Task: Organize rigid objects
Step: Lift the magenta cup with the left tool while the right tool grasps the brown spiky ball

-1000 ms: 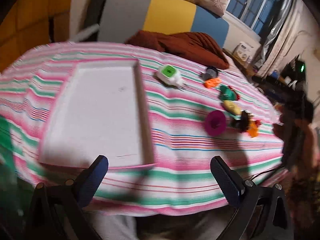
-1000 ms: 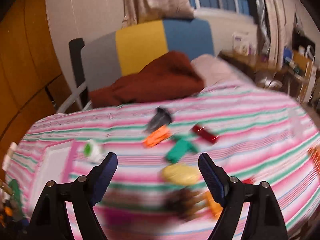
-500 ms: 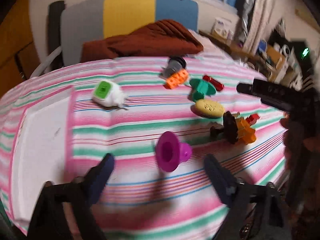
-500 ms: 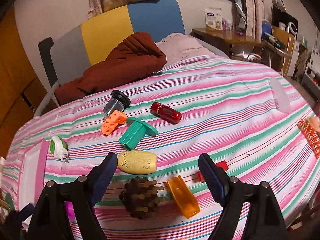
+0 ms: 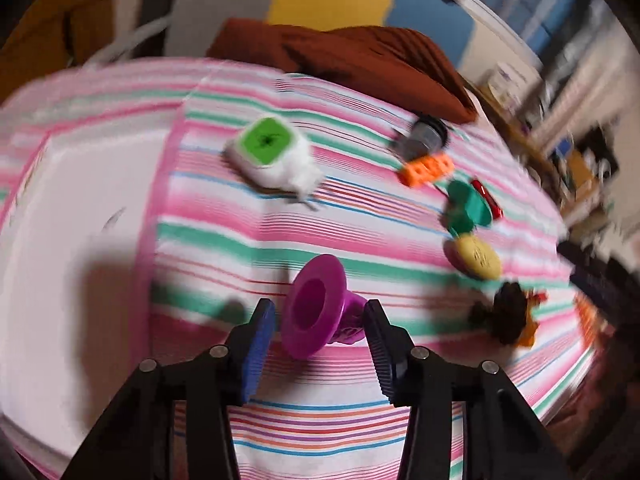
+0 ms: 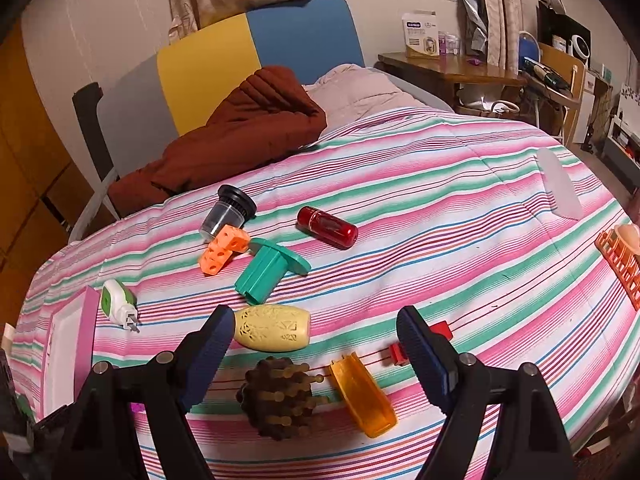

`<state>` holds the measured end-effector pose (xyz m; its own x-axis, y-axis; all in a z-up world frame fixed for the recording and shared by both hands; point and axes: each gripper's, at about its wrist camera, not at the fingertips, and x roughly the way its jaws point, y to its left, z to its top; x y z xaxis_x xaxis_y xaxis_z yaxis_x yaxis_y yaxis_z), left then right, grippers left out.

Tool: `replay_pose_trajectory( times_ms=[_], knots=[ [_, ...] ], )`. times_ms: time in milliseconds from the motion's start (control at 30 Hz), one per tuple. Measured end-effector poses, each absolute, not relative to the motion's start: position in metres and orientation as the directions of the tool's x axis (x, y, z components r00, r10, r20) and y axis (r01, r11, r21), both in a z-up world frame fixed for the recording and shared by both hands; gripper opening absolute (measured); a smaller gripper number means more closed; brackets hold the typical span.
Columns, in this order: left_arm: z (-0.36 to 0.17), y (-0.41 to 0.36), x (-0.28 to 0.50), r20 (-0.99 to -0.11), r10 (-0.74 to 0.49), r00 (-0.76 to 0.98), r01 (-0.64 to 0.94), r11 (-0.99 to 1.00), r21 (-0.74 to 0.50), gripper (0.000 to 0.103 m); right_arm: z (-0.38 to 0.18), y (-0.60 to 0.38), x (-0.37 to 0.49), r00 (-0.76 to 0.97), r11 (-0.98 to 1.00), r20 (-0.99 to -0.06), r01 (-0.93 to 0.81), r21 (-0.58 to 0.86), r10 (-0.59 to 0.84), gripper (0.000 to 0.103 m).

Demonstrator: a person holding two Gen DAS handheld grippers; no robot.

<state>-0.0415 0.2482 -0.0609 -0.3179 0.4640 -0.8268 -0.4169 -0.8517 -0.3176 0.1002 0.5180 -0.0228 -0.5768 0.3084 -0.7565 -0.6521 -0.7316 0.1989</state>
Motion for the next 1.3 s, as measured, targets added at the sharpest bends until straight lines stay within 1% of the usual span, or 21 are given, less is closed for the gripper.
replay_pose_trajectory(
  times_ms=[33, 100, 200, 333, 367, 400, 433, 500, 533, 567, 633, 667, 733, 767, 833, 900, 967, 1067, 1100, 1133, 1300],
  knots=[
    [-0.062, 0.24, -0.045, -0.823, 0.476, -0.311, -0.389, -0.853, -0.346, 0.041, -0.023, 0.518, 0.1, -0.578, -0.732, -0.757, -0.651, 0.202, 0.305, 0.085],
    [-0.063, 0.229, -0.052, -0.819, 0.49, -0.299, -0.348, -0.855, -0.385, 0.039, -0.023, 0.517, 0.1, -0.578, -0.735, -0.756, -0.649, 0.198, 0.306, 0.085],
    [-0.06, 0.216, -0.058, -0.821, 0.467, -0.328, -0.31, -0.875, -0.373, 0.038, -0.023, 0.515, 0.099, -0.572, -0.741, -0.757, -0.647, 0.181, 0.316, 0.085],
    [-0.048, 0.213, -0.06, -0.801, 0.48, -0.358, -0.33, -0.867, -0.372, 0.038, -0.023, 0.514, 0.098, -0.568, -0.743, -0.759, -0.647, 0.173, 0.318, 0.085],
    [-0.043, 0.216, -0.059, -0.794, 0.476, -0.378, -0.352, -0.867, -0.353, 0.039, -0.023, 0.514, 0.098, -0.568, -0.742, -0.759, -0.647, 0.173, 0.319, 0.085],
    [-0.037, 0.22, -0.057, -0.791, 0.472, -0.389, -0.385, -0.864, -0.325, 0.043, -0.022, 0.514, 0.098, -0.568, -0.742, -0.758, -0.648, 0.173, 0.32, 0.085],
    [-0.034, 0.23, -0.055, -0.794, 0.467, -0.388, -0.439, -0.852, -0.287, 0.05, -0.022, 0.514, 0.098, -0.568, -0.741, -0.758, -0.649, 0.172, 0.321, 0.085],
    [-0.029, 0.249, -0.044, -0.806, 0.437, -0.399, -0.554, -0.815, -0.168, 0.055, -0.022, 0.514, 0.098, -0.567, -0.74, -0.758, -0.65, 0.172, 0.322, 0.085],
    [-0.028, 0.261, -0.038, -0.809, 0.42, -0.412, -0.612, -0.785, -0.095, 0.06, -0.022, 0.514, 0.099, -0.568, -0.739, -0.759, -0.65, 0.175, 0.32, 0.085],
    [-0.029, 0.276, -0.029, -0.82, 0.393, -0.416, -0.69, -0.724, 0.003, 0.064, -0.023, 0.516, 0.099, -0.568, -0.737, -0.761, -0.651, 0.182, 0.314, 0.085],
    [-0.034, 0.294, -0.015, -0.829, 0.349, -0.437, -0.776, -0.613, 0.151, 0.066, -0.024, 0.517, 0.099, -0.567, -0.731, -0.765, -0.655, 0.192, 0.307, 0.085],
    [-0.039, 0.305, -0.007, -0.838, 0.319, -0.443, -0.821, -0.52, 0.236, 0.066, -0.025, 0.519, 0.1, -0.564, -0.726, -0.767, -0.659, 0.196, 0.305, 0.085],
    [-0.047, 0.319, 0.005, -0.83, 0.282, -0.481, -0.849, -0.384, 0.362, 0.064, -0.026, 0.521, 0.1, -0.561, -0.72, -0.769, -0.665, 0.199, 0.305, 0.085],
    [-0.051, 0.324, 0.007, -0.839, 0.267, -0.474, -0.864, -0.323, 0.385, 0.064, -0.026, 0.522, 0.101, -0.559, -0.715, -0.77, -0.669, 0.202, 0.306, 0.085],
    [-0.058, 0.331, 0.005, -0.867, 0.224, -0.445, -0.885, -0.254, 0.389, 0.057, -0.027, 0.523, 0.101, -0.558, -0.712, -0.772, -0.672, 0.205, 0.304, 0.085],
    [-0.068, 0.335, 0.001, -0.892, 0.17, -0.418, -0.902, -0.194, 0.386, 0.053, -0.028, 0.524, 0.102, -0.555, -0.708, -0.774, -0.675, 0.207, 0.304, 0.085],
    [-0.077, 0.336, -0.001, -0.901, 0.126, -0.415, -0.905, -0.158, 0.395, 0.052, -0.028, 0.524, 0.102, -0.553, -0.705, -0.776, -0.678, 0.209, 0.302, 0.085],
    [-0.077, 0.331, -0.01, -0.916, 0.125, -0.38, -0.918, -0.171, 0.358, 0.05, -0.028, 0.525, 0.102, -0.554, -0.701, -0.778, -0.68, 0.216, 0.298, 0.085],
    [-0.076, 0.33, -0.014, -0.921, 0.125, -0.368, -0.921, -0.188, 0.342, 0.04, -0.028, 0.526, 0.102, -0.555, -0.701, -0.778, -0.68, 0.218, 0.296, 0.085],
    [-0.076, 0.327, -0.018, -0.921, 0.125, -0.369, -0.917, -0.207, 0.34, 0.036, -0.028, 0.526, 0.102, -0.557, -0.7, -0.778, -0.678, 0.223, 0.291, 0.085],
    [-0.067, 0.319, -0.021, -0.905, 0.198, -0.375, -0.912, -0.255, 0.322, 0.031, -0.029, 0.527, 0.101, -0.554, -0.697, -0.782, -0.679, 0.228, 0.285, 0.085]
  ],
)
